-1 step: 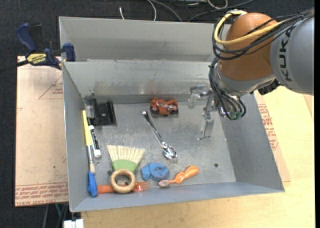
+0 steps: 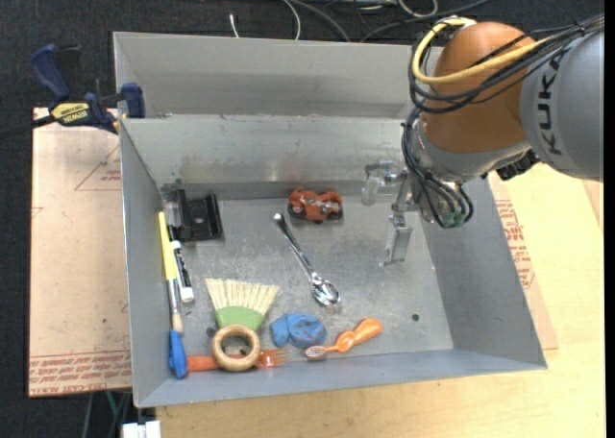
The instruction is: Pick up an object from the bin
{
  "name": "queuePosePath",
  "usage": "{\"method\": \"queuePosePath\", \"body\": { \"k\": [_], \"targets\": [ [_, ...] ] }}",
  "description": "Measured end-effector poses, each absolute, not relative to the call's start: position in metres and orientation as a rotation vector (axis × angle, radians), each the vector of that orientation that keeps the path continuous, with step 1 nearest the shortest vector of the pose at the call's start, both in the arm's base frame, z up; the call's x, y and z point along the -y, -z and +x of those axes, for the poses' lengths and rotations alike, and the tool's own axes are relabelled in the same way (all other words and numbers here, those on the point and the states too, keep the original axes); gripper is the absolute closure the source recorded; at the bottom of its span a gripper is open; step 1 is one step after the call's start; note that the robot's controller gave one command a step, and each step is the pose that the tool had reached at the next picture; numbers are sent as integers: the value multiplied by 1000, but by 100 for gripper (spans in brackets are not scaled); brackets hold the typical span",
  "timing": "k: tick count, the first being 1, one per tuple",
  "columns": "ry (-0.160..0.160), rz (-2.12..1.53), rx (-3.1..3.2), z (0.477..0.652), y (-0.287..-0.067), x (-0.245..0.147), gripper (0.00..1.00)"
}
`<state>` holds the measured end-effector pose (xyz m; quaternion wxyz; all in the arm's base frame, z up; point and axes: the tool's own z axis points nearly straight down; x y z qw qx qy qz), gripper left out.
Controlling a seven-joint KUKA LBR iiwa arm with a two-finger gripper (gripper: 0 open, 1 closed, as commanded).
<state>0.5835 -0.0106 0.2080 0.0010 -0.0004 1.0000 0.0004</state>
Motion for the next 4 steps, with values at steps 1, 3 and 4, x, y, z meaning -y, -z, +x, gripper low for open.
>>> {"method": "queuePosePath", "body": {
  "k": [1,3,4],
  "targets": [
    [-3,-137,-3135,536,-115,-65,0],
    [-9,-257,-3135,488,-106,-113,0],
    [-1,-195,-3109,488,-70,-100,0]
  ]
}}
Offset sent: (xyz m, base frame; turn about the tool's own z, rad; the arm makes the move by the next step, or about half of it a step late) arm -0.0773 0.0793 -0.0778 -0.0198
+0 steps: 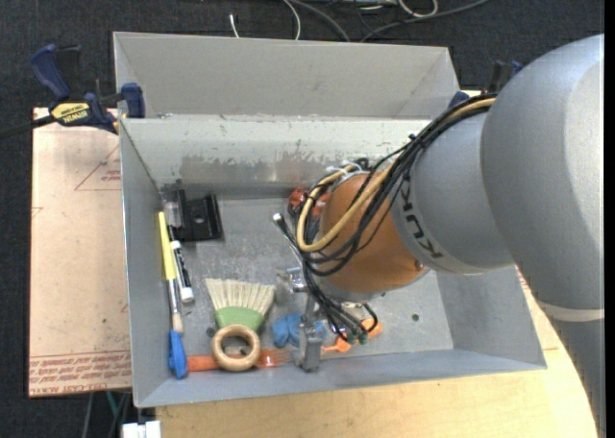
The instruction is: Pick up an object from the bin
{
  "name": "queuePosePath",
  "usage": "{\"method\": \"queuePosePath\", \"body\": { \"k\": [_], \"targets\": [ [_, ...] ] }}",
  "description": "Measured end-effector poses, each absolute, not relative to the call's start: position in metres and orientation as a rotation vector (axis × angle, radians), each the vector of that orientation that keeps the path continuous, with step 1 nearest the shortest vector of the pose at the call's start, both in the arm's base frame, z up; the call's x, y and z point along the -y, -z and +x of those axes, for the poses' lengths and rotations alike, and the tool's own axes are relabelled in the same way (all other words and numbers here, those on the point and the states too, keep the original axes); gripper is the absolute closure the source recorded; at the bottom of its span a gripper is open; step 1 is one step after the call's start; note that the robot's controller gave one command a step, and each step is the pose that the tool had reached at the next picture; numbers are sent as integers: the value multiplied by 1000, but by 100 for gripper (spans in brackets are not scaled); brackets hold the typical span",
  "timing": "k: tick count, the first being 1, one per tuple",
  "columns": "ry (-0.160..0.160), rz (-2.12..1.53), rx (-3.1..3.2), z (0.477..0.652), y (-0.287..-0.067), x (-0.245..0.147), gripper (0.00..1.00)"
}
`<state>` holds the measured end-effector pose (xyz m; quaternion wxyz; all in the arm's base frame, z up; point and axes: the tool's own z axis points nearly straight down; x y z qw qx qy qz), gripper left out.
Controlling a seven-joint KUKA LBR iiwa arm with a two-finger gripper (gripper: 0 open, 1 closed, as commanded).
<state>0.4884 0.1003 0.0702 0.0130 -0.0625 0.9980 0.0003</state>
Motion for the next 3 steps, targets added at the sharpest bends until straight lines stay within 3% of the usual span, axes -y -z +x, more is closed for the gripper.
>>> {"method": "queuePosePath", "body": {
  "k": [1,2,3],
  "targets": [
    [-9,-120,-3134,481,-70,-92,100],
    [-10,-119,-3134,481,-70,-92,100],
    [-10,-120,-3136,480,-91,-92,100]
  ]
}}
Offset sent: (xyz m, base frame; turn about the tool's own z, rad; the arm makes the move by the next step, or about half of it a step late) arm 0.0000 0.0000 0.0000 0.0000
